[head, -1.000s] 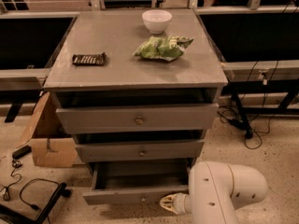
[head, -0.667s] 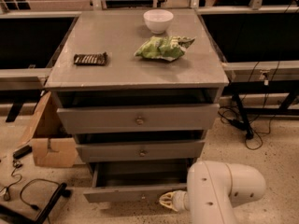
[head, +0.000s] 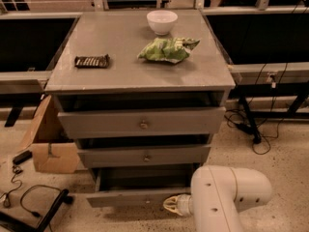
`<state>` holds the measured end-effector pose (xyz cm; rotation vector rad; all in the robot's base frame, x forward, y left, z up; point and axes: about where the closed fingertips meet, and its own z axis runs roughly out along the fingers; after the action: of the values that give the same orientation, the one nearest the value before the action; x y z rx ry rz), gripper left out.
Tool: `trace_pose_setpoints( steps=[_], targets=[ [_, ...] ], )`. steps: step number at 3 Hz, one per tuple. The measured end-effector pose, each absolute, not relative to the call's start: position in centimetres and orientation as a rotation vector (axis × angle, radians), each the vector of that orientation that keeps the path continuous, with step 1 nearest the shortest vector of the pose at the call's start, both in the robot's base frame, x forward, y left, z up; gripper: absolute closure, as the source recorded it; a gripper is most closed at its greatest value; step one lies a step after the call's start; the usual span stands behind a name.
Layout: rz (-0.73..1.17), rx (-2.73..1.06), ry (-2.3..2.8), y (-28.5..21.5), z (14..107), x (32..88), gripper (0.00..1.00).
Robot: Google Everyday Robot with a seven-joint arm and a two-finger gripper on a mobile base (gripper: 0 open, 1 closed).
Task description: Close bottom drawer
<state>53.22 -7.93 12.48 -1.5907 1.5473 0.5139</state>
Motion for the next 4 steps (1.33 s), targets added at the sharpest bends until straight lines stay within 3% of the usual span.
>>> trace_pose_setpoints(
  steps=[3,4],
  targets=[
    [0.503,-1.599,1.518,-7.51,13.11,54.9,1.0],
    [0.503,-1.599,1.518,-7.5,13.11,54.9,0.81]
  ],
)
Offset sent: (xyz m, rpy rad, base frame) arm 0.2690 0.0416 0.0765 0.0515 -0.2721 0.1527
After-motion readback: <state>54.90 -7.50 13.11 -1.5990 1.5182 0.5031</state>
